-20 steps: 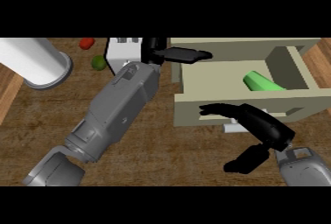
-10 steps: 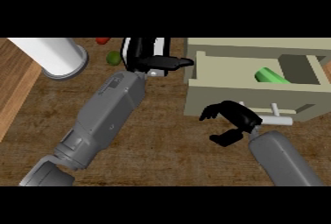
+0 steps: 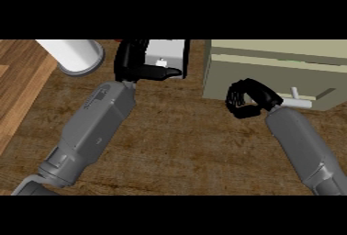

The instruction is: Pick up the cup, place it into the drawer and close the drawer

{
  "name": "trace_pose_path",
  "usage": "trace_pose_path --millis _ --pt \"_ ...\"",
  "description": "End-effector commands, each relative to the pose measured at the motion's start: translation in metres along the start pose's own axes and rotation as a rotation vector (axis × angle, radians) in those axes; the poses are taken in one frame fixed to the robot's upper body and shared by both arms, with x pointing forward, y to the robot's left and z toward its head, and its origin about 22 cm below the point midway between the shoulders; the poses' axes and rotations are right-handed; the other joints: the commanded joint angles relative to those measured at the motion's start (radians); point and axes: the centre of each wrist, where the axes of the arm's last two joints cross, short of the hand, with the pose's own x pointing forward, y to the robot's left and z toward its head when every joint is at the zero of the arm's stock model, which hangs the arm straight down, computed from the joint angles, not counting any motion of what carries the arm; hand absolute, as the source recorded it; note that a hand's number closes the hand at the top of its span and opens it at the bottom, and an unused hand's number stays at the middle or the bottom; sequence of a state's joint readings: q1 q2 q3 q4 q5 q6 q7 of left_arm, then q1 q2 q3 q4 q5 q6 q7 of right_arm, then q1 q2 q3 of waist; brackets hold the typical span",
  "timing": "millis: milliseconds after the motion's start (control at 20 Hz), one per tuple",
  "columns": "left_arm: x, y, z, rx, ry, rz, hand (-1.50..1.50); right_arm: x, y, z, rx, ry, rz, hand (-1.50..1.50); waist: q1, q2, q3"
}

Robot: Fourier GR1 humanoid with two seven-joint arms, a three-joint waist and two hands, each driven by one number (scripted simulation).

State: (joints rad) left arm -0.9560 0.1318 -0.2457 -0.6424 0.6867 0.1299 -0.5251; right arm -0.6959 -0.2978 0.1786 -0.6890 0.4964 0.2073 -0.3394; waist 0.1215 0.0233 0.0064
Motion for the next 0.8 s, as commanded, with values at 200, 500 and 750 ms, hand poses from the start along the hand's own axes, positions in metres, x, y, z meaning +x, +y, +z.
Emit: trace_pose_path --millis 200,500,750 --pt "-0.002 0.017 0.015 -0.039 0.012 0.017 -1.5 0.001 -0.083 -0.001 -0.24 0.01 -0.036 1.5 0.042 0.017 -0.001" --pt "0.001 0.032 0.02 -0.053 0.028 0.02 -1.5 0.009 -0.115 0.005 -0.281 0.006 -0.075 1.5 0.077 0.018 -0.002" --pt "0.002 0.032 0.021 -0.076 0.03 0.021 -1.5 0.011 -0.124 0.009 -0.288 -0.006 -0.098 1.5 0.085 0.024 -0.003"
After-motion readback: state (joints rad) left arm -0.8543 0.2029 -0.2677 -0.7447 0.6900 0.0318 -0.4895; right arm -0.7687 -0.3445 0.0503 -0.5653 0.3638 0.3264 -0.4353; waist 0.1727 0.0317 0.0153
